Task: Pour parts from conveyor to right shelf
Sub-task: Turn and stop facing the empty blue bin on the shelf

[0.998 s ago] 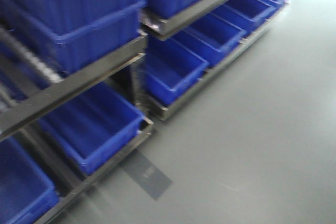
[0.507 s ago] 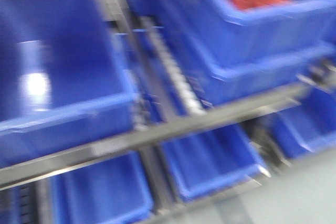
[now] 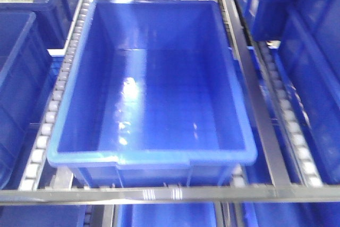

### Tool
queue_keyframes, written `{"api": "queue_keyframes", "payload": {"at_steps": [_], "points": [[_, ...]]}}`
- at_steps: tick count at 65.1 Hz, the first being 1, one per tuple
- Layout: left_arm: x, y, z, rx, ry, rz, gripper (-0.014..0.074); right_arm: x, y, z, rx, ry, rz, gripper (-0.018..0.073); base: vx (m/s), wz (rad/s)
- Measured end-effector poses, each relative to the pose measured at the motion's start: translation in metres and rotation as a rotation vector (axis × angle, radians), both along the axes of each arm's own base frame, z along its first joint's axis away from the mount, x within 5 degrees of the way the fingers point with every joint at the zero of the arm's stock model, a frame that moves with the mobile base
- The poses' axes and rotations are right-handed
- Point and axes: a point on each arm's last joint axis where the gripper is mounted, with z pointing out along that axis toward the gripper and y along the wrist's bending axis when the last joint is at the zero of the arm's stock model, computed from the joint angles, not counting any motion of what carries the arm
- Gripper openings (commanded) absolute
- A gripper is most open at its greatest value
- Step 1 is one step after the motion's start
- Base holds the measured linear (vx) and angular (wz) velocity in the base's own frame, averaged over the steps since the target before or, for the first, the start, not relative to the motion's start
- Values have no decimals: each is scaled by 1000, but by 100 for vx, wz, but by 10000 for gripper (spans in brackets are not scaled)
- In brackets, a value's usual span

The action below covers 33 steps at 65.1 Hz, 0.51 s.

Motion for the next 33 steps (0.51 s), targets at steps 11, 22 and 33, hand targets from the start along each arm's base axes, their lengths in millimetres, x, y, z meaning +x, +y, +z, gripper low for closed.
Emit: {"api": "queue_keyframes", "payload": {"at_steps": [11,22,33], "points": [[0,0,0,0,0,0,-6,0,0,0,0,0,0,-4,14,6],[0,0,0,0,0,0,-6,0,0,0,0,0,0,-4,10,-3],[0,0,0,0,0,0,-6,0,0,0,0,0,0,-4,6,0]]}}
